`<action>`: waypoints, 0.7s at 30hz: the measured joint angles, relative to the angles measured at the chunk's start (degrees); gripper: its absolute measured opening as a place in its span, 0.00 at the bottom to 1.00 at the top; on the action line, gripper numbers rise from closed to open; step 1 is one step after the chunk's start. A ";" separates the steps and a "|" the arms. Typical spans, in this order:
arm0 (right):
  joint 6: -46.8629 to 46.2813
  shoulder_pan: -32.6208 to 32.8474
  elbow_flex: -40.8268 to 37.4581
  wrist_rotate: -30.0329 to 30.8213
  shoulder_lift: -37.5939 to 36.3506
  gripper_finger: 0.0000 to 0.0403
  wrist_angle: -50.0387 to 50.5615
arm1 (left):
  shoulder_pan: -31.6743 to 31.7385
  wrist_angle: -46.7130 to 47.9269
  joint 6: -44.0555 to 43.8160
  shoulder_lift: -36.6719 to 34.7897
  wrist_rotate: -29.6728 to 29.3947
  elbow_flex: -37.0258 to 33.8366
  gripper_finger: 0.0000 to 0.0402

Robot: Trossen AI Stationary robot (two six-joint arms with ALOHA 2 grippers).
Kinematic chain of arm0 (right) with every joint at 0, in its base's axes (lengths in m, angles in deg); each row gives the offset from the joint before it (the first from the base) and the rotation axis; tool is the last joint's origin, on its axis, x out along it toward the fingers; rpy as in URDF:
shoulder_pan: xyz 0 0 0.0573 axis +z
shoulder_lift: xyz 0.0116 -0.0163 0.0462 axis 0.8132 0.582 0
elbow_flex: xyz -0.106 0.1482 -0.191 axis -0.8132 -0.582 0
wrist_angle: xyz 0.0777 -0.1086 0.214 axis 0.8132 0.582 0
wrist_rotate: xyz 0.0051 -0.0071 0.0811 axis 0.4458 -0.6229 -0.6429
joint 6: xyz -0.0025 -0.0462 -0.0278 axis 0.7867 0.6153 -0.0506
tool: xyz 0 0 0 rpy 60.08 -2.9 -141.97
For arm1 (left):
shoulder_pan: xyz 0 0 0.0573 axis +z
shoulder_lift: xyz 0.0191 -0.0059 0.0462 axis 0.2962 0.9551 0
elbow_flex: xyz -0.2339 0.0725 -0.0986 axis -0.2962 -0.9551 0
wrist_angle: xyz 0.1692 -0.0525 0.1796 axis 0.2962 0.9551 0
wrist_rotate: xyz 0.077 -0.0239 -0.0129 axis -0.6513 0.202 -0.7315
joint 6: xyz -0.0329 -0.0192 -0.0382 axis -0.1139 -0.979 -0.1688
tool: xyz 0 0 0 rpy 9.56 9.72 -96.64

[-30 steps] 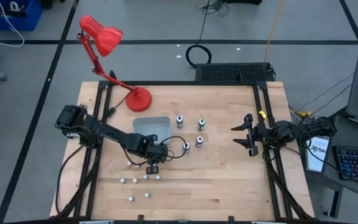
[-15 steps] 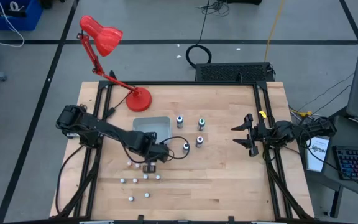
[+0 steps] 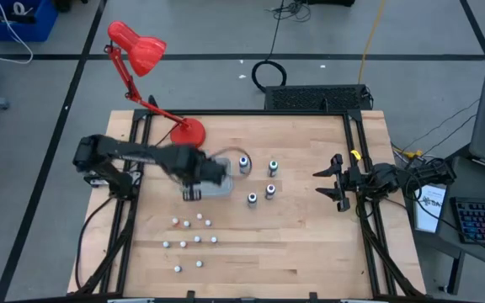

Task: Pick & Place food coloring
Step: Put the small orange coloring bottle into the gray container

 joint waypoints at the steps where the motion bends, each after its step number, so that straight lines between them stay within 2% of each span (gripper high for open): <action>1: -0.01 0.00 0.01 -0.01 0.00 0.53 -0.02 | 1.99 -0.23 0.23 -0.75 0.72 -0.86 0.15; 6: 0.00 0.00 0.00 -0.01 -0.02 0.53 -0.02 | 11.79 -4.19 2.68 -4.39 7.72 -8.21 0.15; 10: 0.00 0.00 0.00 -0.01 -0.02 0.53 -0.02 | 17.04 -10.79 3.62 -4.78 13.13 -16.26 0.15; 15: 0.01 0.00 0.00 -0.01 -0.02 0.53 -0.02 | 19.04 -17.91 5.20 -3.87 16.21 -24.09 0.15; 21: 0.00 0.00 0.00 -0.01 0.00 0.53 -0.02 | 19.05 -20.20 3.17 -3.97 16.23 -28.22 0.15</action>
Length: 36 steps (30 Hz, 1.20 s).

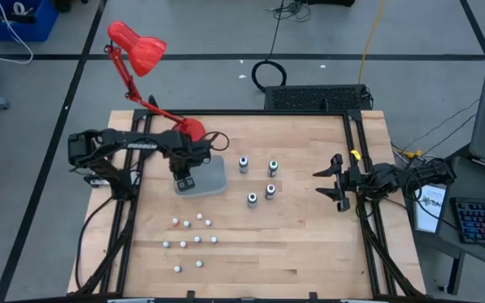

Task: Pick & Place food coloring
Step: Put the small orange coloring bottle into the gray container, then put the top small orange coloring bottle into the gray container

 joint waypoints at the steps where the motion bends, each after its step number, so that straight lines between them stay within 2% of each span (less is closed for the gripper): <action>1: -0.02 0.00 0.01 0.00 -0.01 0.53 0.00 | -0.02 -0.30 -0.57 -0.03 -0.05 -0.21 0.15; 30: -0.02 -0.01 0.00 0.00 0.00 0.53 0.00 | -0.28 0.51 -7.55 -0.03 0.00 -0.37 0.15; 36: -0.02 0.00 0.01 0.00 0.01 0.53 0.00 | -0.40 8.99 -8.21 -0.03 0.23 1.69 0.15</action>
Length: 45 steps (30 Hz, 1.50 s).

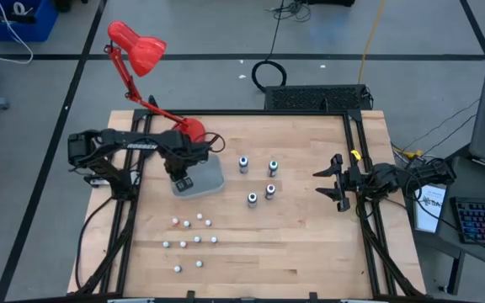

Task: Pick & Place food coloring
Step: Put the top small orange coloring bottle into the gray container

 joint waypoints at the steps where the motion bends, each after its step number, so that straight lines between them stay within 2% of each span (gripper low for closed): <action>1: 0.02 0.00 -0.01 0.00 -0.02 0.53 0.00 | -0.15 1.77 -0.41 0.00 -0.70 0.84 0.15; 6: 0.00 0.00 0.00 0.00 -0.02 0.53 0.00 | -1.98 6.96 -1.39 -1.76 -7.02 6.93 0.15; 13: 0.01 0.00 0.00 0.00 -0.02 0.53 0.00 | -8.27 2.92 0.51 -6.14 -10.61 17.35 0.15; 17: 0.00 0.00 0.00 0.00 -0.02 0.53 0.00 | -17.67 -7.13 7.08 -8.31 -4.21 18.69 0.15; 19: 0.02 0.00 0.00 0.00 0.00 0.53 0.00 | -23.94 -11.32 9.24 -8.24 -3.57 18.51 0.15; 23: 0.00 -0.02 0.00 0.00 0.00 0.53 0.00 | -35.16 -20.54 6.80 -5.99 -7.46 18.66 0.19; 27: 0.02 0.00 0.00 0.00 0.00 0.53 -0.04 | -41.47 -20.35 -0.46 -1.89 -11.14 19.73 0.28; 30: 0.01 0.00 -0.01 0.00 0.00 0.53 0.09 | -43.27 -14.20 -8.27 1.29 -13.77 19.75 0.39; 32: 0.00 0.00 -0.02 0.00 -0.02 0.53 -0.02 | -43.24 -11.70 -11.83 3.44 -12.83 19.69 0.46; 36: 0.00 0.00 0.00 0.00 0.00 0.53 0.00 | -43.24 -12.47 -11.85 7.40 -12.26 19.60 0.55; 45: 0.01 -0.01 0.00 0.00 0.00 0.53 0.00 | -41.86 -7.76 -10.76 15.21 -11.84 19.54 0.59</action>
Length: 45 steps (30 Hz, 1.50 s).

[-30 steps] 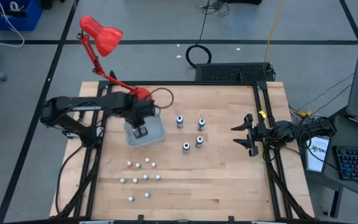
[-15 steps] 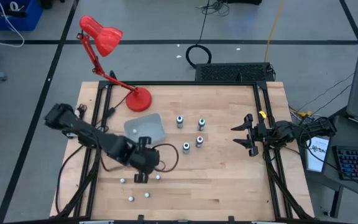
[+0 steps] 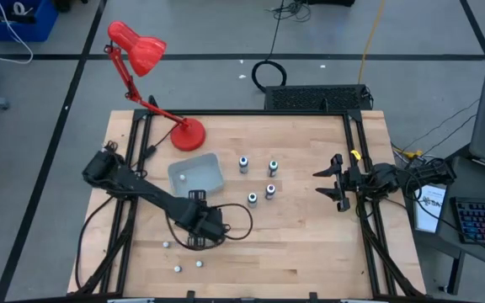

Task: Pick & Place food coloring
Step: Put the top small orange coloring bottle into the gray container

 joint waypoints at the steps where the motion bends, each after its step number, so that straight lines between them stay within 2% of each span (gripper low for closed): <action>1: -0.01 0.01 0.00 0.00 0.00 0.53 0.01 | 0.20 0.11 0.00 0.45 -0.01 -0.01 0.59; 15: 0.01 0.01 0.00 0.00 0.00 0.53 0.02 | 1.37 -0.11 0.37 2.75 1.29 -4.27 0.59; 32: 0.01 0.01 0.00 0.00 0.00 0.53 0.00 | 1.42 -2.38 1.23 2.69 0.97 -4.45 0.59; 36: -0.01 0.01 0.00 0.00 0.00 0.53 0.00 | 1.42 -3.08 1.35 2.69 1.02 -4.45 0.54; 45: -0.01 0.01 0.00 0.00 -0.02 0.53 0.00 | 1.42 -3.49 0.39 2.69 1.48 -4.45 0.37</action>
